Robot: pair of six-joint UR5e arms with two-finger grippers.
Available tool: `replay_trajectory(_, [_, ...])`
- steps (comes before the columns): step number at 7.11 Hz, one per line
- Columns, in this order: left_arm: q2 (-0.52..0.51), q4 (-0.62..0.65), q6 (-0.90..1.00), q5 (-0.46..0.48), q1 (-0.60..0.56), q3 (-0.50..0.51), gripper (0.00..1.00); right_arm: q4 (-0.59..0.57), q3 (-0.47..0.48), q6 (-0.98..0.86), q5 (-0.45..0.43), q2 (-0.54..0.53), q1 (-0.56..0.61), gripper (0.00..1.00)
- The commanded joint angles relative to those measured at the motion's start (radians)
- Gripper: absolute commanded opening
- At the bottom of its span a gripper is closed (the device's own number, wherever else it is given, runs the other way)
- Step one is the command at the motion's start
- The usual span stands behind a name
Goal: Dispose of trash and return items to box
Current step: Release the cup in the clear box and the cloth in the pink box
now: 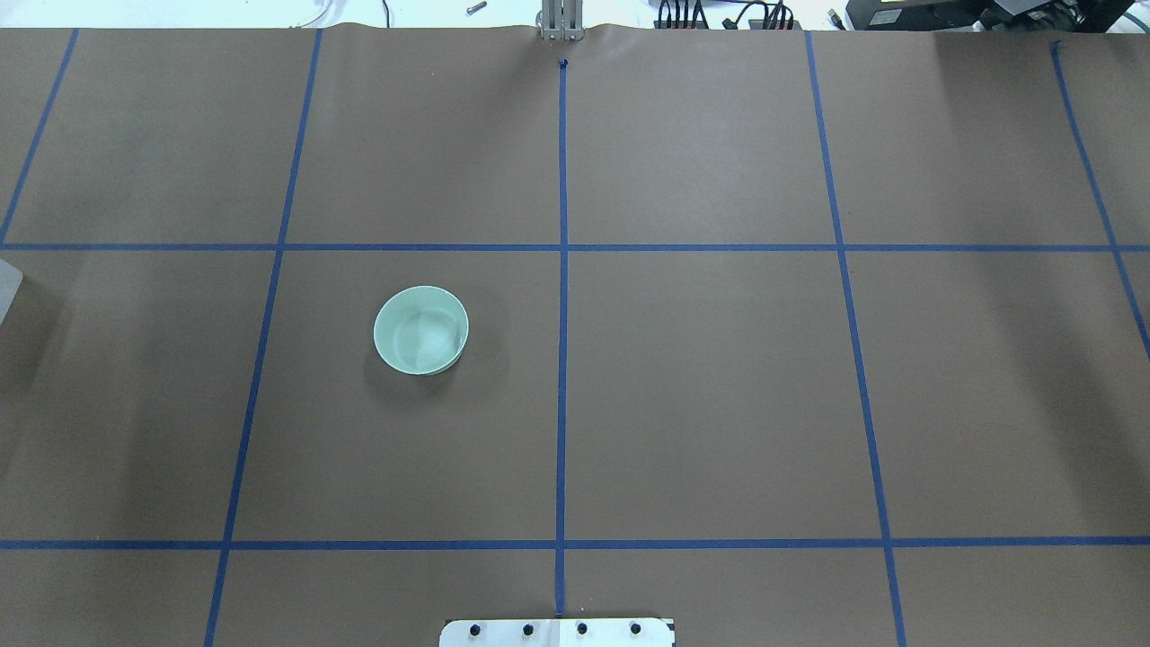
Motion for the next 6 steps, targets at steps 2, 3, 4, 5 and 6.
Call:
replay_trajectory(2, [-0.04, -0.006, -0.018, -0.003, 0.036, 0.021, 0.75, 0.273, -0.263, -0.07, -0.039, -0.011, 0.04, 0.0])
replay_trajectory(3, [-0.05, 0.005, -0.016, -0.025, 0.036, 0.01, 0.96, 0.341, -0.329, -0.074, -0.039, -0.014, 0.04, 0.0])
replay_trajectory(4, [-0.067, 0.013, -0.015, -0.052, 0.035, 0.007, 0.97, 0.41, -0.383, -0.076, -0.039, -0.027, 0.04, 0.0])
replay_trajectory(5, [-0.072, 0.081, -0.015, -0.072, 0.024, -0.045, 0.97, 0.449, -0.418, -0.076, -0.039, -0.043, 0.04, 0.0])
replay_trajectory(6, [-0.107, 0.317, -0.016, -0.067, 0.019, -0.205, 0.97, 0.487, -0.45, -0.076, -0.037, -0.05, 0.04, 0.0])
